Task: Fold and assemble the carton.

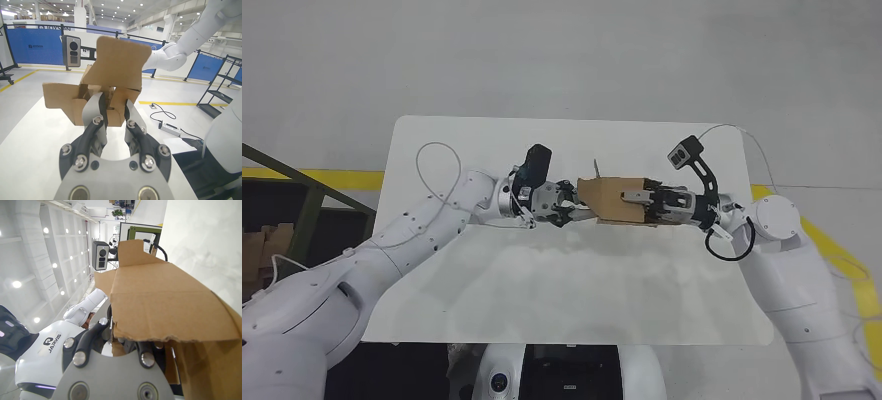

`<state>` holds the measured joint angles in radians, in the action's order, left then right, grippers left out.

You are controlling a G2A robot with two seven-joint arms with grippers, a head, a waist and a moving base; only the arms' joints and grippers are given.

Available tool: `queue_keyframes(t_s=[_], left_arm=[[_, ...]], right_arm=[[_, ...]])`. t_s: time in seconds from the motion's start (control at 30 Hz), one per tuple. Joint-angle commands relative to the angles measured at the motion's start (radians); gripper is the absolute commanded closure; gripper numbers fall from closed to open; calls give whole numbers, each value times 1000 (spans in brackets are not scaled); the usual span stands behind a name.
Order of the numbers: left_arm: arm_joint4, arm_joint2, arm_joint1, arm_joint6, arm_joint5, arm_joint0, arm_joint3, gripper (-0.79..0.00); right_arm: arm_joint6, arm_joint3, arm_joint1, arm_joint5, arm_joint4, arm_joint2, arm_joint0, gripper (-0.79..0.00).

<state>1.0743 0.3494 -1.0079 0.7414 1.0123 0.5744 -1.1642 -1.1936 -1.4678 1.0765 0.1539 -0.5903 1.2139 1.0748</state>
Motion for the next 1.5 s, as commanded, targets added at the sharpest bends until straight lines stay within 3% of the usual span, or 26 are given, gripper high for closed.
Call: queue_keyframes(t_s=[0.0, 0.33, 0.53, 1.0, 1.47], left_arm=[[-1, -3, -1, 4, 0, -2, 5, -206], [20, 22, 4, 22, 0, 20, 16, -203], [-11, 42, 2, 14, 0, 49, 23, -142], [-128, 35, -18, -121, 0, 42, 26, -154], [-134, 44, -11, -167, 0, 37, -7, -182]], right_arm=[[1, 4, 0, 1, -1, 2, 0, 0], [34, 8, 1, -10, -6, 4, -3, 0], [48, 0, 1, -12, -8, 6, -1, 0], [52, -24, 0, -22, 10, 0, 4, 0], [63, -13, 1, -18, 5, 1, 8, 0]])
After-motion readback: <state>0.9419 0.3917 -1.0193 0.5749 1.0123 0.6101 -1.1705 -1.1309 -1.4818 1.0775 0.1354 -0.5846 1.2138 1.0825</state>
